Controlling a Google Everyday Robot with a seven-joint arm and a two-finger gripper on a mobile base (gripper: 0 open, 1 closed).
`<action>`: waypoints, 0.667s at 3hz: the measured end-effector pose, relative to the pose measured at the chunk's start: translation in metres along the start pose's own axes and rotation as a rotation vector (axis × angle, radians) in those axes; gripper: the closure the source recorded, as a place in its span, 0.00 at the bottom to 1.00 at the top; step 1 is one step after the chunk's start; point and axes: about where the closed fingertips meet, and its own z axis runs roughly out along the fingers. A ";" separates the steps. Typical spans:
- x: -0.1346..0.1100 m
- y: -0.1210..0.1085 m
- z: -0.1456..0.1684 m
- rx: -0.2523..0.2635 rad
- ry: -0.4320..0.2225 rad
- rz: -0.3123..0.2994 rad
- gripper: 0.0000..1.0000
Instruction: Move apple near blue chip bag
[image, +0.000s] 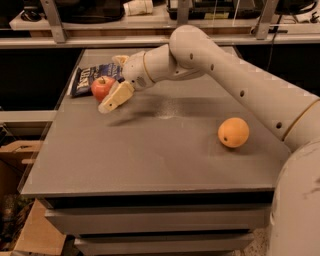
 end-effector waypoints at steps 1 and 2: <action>-0.006 -0.003 -0.002 -0.001 -0.008 -0.014 0.00; -0.017 -0.007 -0.009 0.005 -0.012 -0.040 0.00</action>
Offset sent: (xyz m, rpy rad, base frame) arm 0.0078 -0.0111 0.0388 0.0103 -0.0744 0.0092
